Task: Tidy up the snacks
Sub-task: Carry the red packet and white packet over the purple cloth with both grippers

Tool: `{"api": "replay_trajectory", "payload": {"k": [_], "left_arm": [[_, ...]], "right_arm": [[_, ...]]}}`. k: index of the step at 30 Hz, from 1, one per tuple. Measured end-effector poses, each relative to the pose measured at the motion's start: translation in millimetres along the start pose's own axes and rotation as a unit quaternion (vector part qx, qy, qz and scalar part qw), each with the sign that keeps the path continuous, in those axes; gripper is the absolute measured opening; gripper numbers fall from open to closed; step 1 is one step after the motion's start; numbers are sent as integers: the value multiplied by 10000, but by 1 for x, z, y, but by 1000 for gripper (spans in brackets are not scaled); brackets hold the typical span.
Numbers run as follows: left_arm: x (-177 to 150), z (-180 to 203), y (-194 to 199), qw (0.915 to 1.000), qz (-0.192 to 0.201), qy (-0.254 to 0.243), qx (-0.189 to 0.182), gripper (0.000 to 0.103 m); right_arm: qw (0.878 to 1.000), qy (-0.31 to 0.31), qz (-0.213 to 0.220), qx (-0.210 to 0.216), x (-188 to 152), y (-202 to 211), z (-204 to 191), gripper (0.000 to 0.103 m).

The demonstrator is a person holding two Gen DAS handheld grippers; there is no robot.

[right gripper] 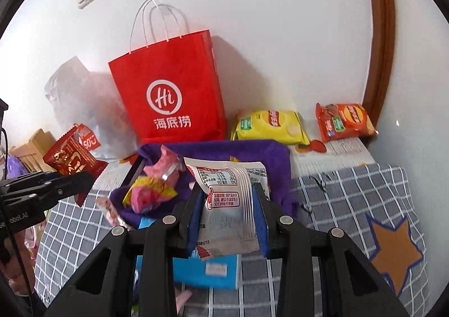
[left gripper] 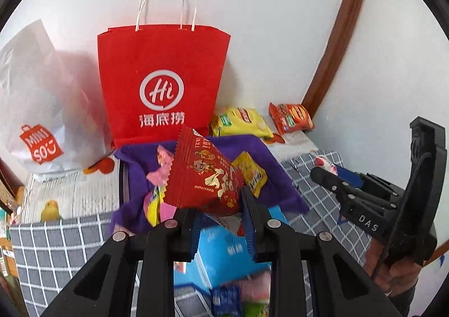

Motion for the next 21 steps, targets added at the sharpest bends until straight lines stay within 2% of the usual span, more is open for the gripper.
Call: {"api": "replay_trajectory", "payload": {"k": [6, 13, 21], "left_arm": [[29, -11, -21, 9999, 60, 158, 30, 25], [47, -25, -48, 9995, 95, 294, 38, 25], [44, -45, -78, 9989, -132, 347, 269, 25]], "right_arm": [[9997, 217, -49, -35, 30, -28, 8, 34], [9999, 133, 10, 36, 62, -54, 20, 34], [9997, 204, -113, 70, 61, -90, 31, 34]]}}
Point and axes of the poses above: each gripper's, at about its wrist camera, not at the fingertips, and y roughly against the way its jaws point, z to its right, x to its top, the point moved 10 cm from there along -y, roughly the way its jaws point, and after that the axes turned 14 degrees about x, right-handed, at the moved point
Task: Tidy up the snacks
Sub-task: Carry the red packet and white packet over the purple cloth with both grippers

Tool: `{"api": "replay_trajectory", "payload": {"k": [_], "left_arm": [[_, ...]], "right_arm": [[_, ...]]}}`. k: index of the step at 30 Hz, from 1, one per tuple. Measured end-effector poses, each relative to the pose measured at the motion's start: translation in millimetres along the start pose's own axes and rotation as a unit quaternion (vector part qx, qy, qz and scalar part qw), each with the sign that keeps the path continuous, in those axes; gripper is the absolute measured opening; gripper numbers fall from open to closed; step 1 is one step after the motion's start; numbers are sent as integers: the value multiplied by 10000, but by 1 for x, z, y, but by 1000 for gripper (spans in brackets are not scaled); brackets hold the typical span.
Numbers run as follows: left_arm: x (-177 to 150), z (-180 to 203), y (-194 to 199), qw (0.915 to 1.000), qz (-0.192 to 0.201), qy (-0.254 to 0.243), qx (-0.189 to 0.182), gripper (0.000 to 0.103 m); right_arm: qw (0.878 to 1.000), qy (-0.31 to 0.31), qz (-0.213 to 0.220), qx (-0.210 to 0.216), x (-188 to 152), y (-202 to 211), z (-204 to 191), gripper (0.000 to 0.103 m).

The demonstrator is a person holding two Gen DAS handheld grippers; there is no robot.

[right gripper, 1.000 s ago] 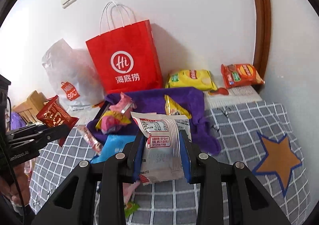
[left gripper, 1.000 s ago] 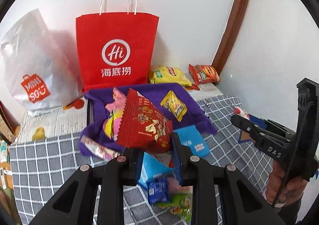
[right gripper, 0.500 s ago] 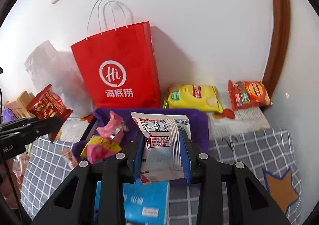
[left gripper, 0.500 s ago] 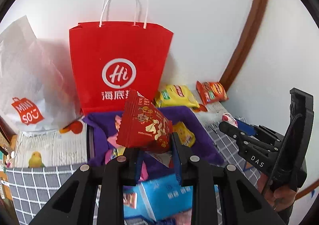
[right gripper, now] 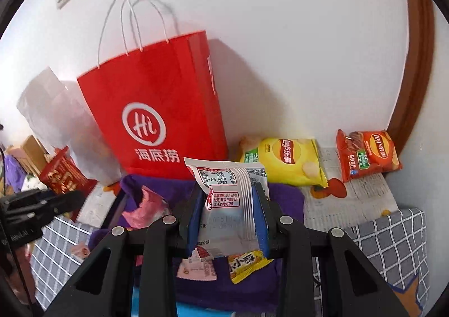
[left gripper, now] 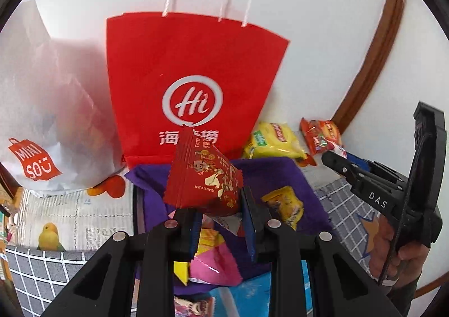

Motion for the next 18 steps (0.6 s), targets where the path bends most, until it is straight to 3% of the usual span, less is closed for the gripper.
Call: {"api": "replay_trajectory", "payload": {"k": [7, 18], "left_arm": [[-3, -13, -19, 9997, -184, 98, 117, 25], [-8, -5, -21, 9997, -237, 21, -26, 25]], "right_arm": [[9994, -207, -278, -61, -14, -18, 24, 34], [9995, -115, -297, -89, -13, -13, 32, 34]]}}
Point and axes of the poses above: each gripper's, at about its wrist camera, not at the fingertips, and y roughly against the way its jaws point, z to its right, x to its top, the point moved 10 cm from there along -y, roughly the way its jaws point, and after that the axes turned 14 degrees about x, right-handed, at the moved point
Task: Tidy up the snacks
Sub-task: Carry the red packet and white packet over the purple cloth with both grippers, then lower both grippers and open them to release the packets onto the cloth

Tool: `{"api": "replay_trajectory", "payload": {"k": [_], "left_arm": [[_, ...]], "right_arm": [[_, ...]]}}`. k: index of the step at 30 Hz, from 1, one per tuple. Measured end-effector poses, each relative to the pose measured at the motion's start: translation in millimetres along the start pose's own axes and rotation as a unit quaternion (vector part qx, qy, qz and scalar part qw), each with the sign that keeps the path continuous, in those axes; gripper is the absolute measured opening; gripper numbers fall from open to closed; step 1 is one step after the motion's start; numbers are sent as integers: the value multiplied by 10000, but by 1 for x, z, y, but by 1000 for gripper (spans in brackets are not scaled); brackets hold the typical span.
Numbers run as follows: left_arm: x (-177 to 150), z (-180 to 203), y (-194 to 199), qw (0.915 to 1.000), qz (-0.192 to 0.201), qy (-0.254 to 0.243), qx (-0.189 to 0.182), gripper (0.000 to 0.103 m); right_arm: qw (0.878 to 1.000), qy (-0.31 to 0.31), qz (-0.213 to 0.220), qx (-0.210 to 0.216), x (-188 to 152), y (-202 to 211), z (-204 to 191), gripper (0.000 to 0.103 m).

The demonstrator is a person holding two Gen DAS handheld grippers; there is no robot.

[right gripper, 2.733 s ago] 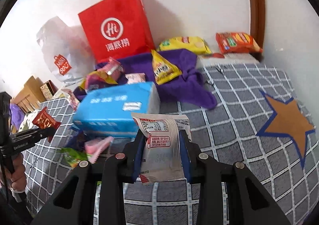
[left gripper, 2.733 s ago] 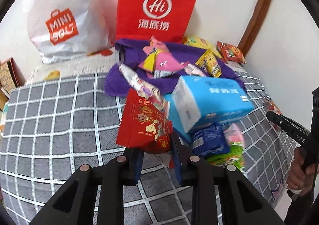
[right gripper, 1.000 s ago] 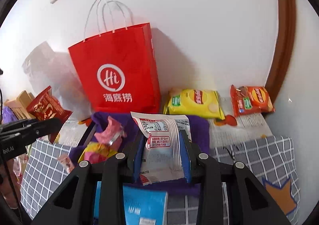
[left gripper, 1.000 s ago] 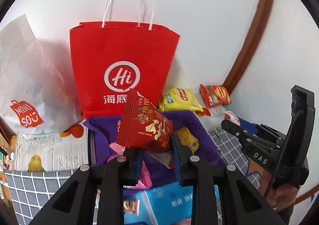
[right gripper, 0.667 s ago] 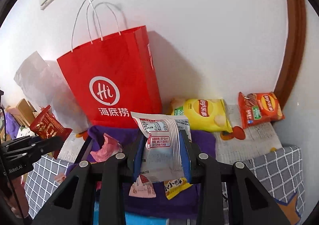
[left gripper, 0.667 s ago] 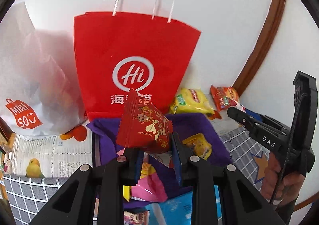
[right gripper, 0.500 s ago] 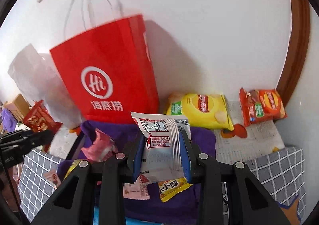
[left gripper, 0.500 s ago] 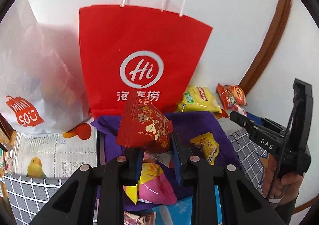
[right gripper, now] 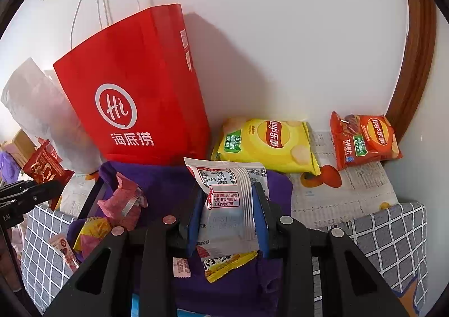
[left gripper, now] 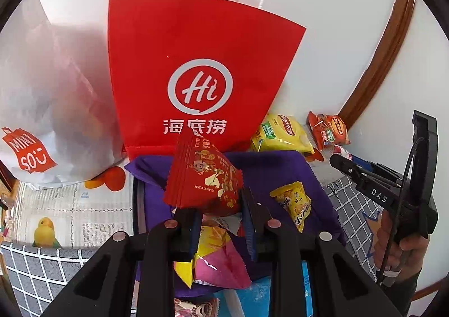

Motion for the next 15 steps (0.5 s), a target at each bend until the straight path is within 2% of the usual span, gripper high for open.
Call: {"api": "replay_trajectory", "payload": {"k": [15], "left_arm": [[0, -14, -6, 9998, -120, 168, 19, 25]], "right_arm": [[9996, 58, -244, -156, -6, -5, 8, 34]]}}
Point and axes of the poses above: each gripper's, at about its wrist camera, not at the fingertips, and y roughly against the way its jaws point, z to its right, x to its top, the point moved 10 cm from there along -y, roughly the way its jaws point, and after that the axes turned 14 degrees about x, right-handed, at the moved point
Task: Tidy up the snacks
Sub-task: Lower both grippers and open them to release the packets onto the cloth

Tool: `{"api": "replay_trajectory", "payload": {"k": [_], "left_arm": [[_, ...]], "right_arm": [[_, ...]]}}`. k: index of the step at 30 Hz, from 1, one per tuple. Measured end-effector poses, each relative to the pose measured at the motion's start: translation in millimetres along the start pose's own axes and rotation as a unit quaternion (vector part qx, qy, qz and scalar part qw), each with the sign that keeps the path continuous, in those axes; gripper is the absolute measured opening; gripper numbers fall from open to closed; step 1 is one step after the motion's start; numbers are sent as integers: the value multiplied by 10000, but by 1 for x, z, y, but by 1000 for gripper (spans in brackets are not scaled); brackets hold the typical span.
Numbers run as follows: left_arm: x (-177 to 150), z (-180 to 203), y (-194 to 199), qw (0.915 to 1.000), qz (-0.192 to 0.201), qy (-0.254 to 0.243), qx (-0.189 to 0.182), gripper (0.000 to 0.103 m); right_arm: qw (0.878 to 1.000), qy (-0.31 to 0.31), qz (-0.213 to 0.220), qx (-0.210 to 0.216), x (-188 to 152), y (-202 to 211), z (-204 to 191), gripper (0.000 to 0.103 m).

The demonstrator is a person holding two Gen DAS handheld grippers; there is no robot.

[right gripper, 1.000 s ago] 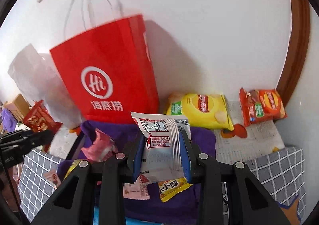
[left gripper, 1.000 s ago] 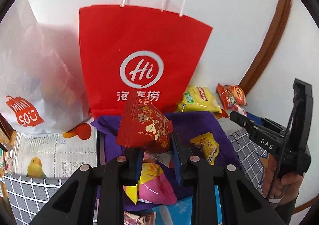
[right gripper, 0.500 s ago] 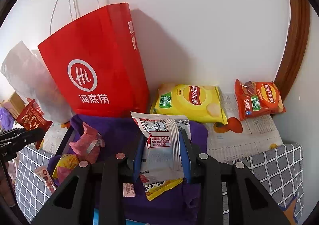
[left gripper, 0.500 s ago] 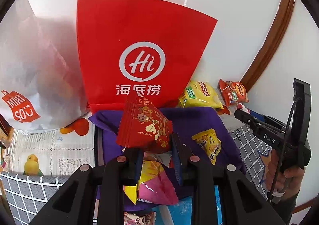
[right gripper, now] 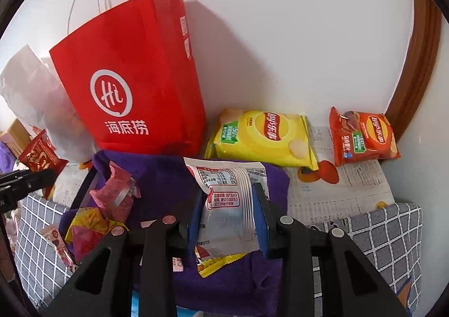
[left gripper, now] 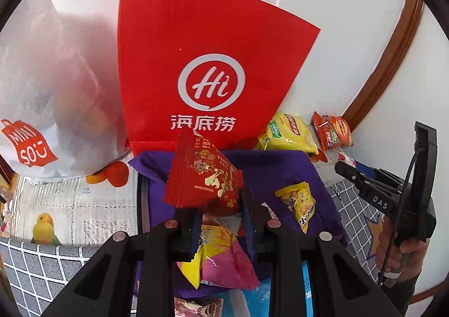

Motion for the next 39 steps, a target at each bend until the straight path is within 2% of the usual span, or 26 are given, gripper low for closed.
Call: {"api": "replay_trajectory", "payload": {"k": [6, 15, 24, 39], "left_arm": [[-1, -4, -4, 10000, -55, 81, -7, 25], [-14, 14, -21, 9990, -379, -33, -220, 25], [-29, 28, -40, 9969, -732, -134, -243, 25], [-40, 40, -58, 9950, -945, -271, -200, 25]], "right_arm": [[10000, -71, -62, -8, -1, 0, 6, 34], [9977, 224, -610, 211, -22, -32, -20, 34], [9938, 434, -982, 303, -39, -52, -38, 34], [9922, 579, -1074, 260, -44, -54, -42, 34]]}}
Point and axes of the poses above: each gripper's, at about its wrist camera, not at the fingertips, and y roughly against the way its jaws point, z to its right, x to its top, the point moved 10 cm from there along -y, roughly the way its jaws point, and after that the axes turned 14 degrees about x, right-handed, at the moved point
